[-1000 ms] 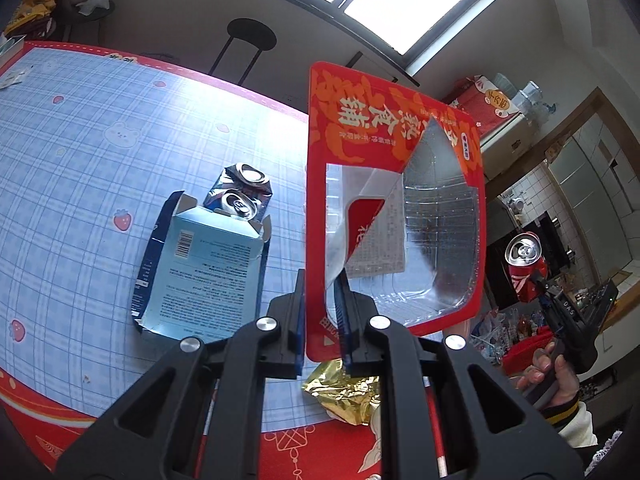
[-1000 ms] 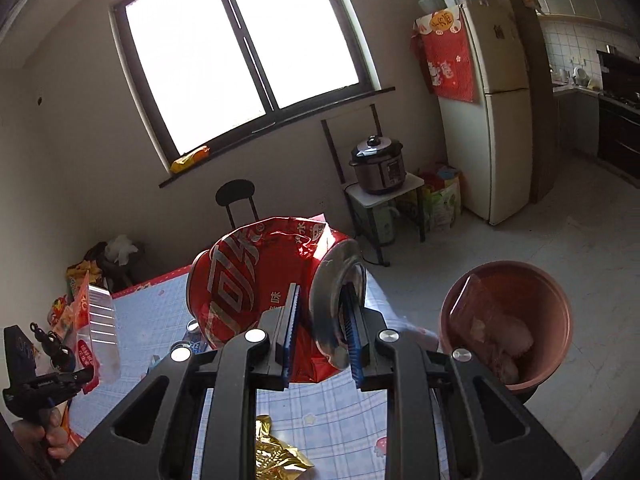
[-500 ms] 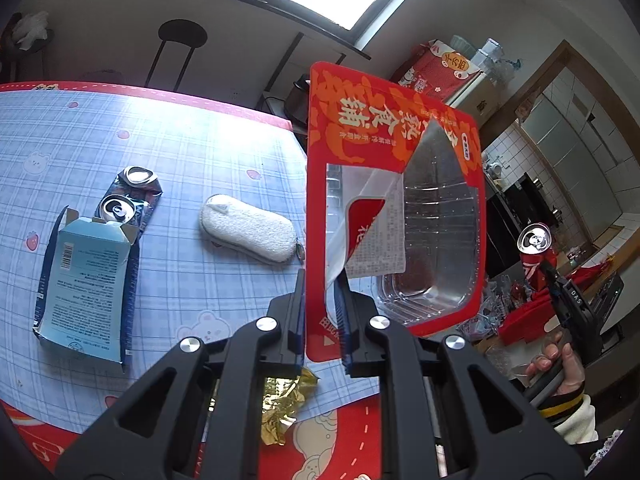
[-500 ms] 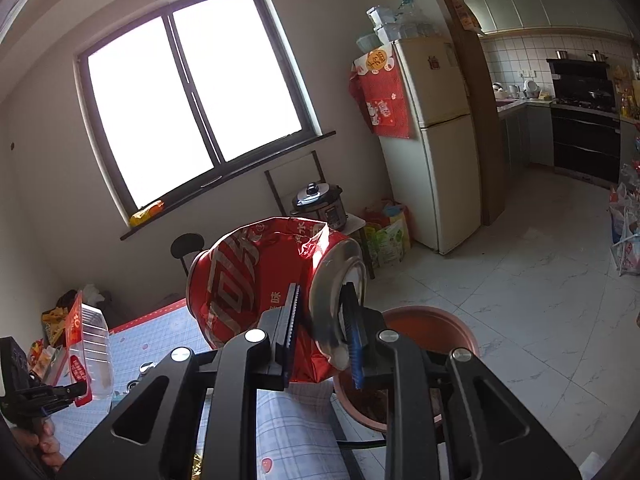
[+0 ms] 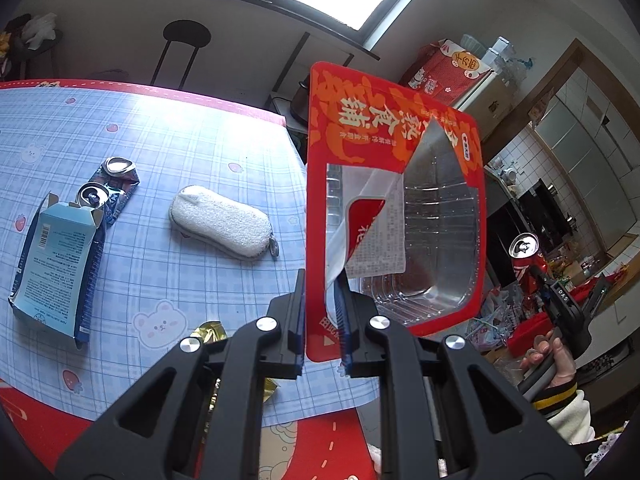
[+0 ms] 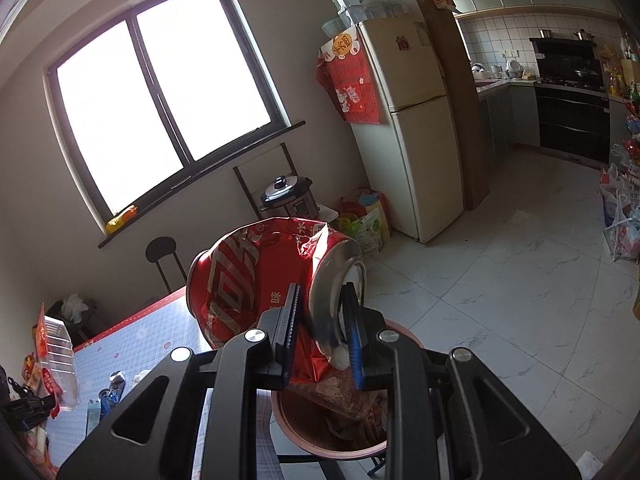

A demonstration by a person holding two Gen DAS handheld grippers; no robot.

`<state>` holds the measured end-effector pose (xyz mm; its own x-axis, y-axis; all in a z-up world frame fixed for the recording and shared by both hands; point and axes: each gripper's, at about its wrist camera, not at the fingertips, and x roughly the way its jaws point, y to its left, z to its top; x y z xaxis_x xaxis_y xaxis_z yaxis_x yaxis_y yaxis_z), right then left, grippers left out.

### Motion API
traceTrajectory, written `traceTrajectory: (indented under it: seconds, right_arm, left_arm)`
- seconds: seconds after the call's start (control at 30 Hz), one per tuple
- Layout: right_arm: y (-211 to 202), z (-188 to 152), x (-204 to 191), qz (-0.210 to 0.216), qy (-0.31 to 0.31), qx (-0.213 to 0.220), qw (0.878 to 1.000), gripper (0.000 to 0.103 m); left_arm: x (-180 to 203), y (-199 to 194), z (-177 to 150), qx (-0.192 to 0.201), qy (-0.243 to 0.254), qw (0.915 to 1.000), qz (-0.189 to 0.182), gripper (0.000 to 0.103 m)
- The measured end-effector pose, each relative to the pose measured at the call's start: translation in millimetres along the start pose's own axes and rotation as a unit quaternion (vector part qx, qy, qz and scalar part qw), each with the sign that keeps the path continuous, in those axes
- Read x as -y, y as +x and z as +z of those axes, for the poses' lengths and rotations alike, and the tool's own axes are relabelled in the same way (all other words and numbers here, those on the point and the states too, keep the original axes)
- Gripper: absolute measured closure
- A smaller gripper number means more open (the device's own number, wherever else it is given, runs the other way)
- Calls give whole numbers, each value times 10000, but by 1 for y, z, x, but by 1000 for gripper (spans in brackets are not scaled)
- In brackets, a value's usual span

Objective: Collect trash
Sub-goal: 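Carry the red can to the bin and open the right tool, then carry the red snack package over the bin and open the left tool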

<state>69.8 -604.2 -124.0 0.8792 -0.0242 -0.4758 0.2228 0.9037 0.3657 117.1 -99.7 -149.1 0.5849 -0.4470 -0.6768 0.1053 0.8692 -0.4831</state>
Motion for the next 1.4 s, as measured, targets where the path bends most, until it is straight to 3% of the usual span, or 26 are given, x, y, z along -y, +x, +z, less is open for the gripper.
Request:
traceTrajectory:
  seconds: [0.2, 0.27, 0.33, 0.5, 0.63, 0.97, 1.23, 1.4]
  right_arm:
    - [29, 14, 5, 247, 205, -137, 9994, 78]
    - [33, 16, 5, 322, 302, -152, 9989, 56]
    - [31, 17, 5, 285, 310, -60, 9991, 45]
    - [20, 19, 9, 267, 274, 8, 9993, 29]
    - [4, 24, 21, 143, 308, 91, 9994, 9]
    - [-34, 11, 63, -386, 195, 0, 9991, 5]
    - [-60, -7, 112, -875, 514, -93, 9948, 5]
    - [-69, -13, 136, -1111, 765, -71, 9908, 5]
  left_arm:
    - [-1, -4, -2, 26, -150, 9994, 318, 87]
    - [0, -5, -2, 21, -149, 9992, 377, 87]
    - [4, -4, -1, 2, -114, 9992, 395, 86]
    - [18, 9, 3, -122, 40, 9993, 340, 87]
    - [39, 27, 11, -247, 284, 9991, 200, 87]
    - [133, 85, 33, -384, 1156, 9921, -312, 86]
    - [230, 118, 50, -150, 1874, 9783, -872, 86]
    - [268, 151, 48, -264, 2145, 9719, -929, 86]
